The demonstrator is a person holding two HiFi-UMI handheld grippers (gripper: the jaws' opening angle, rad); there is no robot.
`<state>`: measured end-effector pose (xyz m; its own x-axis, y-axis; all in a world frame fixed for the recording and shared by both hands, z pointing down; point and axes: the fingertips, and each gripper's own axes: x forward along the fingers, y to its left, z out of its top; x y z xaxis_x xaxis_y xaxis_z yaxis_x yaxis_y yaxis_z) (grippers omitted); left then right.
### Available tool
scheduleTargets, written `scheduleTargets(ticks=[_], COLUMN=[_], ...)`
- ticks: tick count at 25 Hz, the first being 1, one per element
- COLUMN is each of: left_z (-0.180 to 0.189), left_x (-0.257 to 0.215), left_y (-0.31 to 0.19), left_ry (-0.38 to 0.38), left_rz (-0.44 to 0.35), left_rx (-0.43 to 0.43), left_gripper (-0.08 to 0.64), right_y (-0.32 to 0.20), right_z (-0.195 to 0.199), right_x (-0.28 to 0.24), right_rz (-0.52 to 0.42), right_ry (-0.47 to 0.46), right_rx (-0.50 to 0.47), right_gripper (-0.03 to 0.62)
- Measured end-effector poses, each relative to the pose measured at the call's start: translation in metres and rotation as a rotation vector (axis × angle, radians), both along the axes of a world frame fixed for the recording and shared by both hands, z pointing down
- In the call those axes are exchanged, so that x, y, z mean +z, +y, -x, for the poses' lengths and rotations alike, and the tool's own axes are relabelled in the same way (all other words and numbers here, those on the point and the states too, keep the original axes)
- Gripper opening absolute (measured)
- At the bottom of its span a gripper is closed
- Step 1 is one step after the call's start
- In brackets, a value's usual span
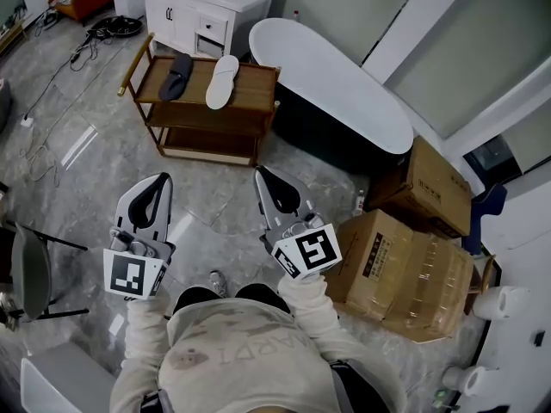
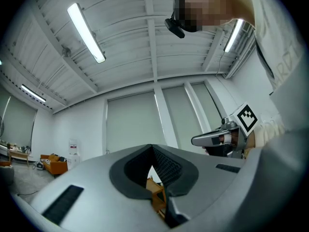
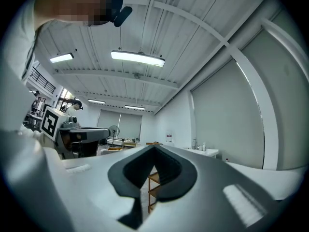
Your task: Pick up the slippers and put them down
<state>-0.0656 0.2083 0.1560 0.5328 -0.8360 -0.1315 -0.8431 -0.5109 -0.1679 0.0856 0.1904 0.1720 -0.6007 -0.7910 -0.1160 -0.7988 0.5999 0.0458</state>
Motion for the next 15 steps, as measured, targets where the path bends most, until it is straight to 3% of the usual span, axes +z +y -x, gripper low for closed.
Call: scheduleTargets(ticks=[6,15], left_z=[0.018,0.005], left_x=[0.010,0.019], left_y=[-0.050,-0.128], left_ry=[0.026,0.026], left_rz=[0.015,0.029], left_rx=[0.022,0.038], left_gripper=[0.003,0.003], right_y=[-0.039,-0.119], right_z=[0.012,0.000], right_x=[0.014,0.024], right_rz=[0.030,0.043], right_ry=[0.016,0.017], right_rx=[0.026,0.044], right_gripper=[0.011,0.011])
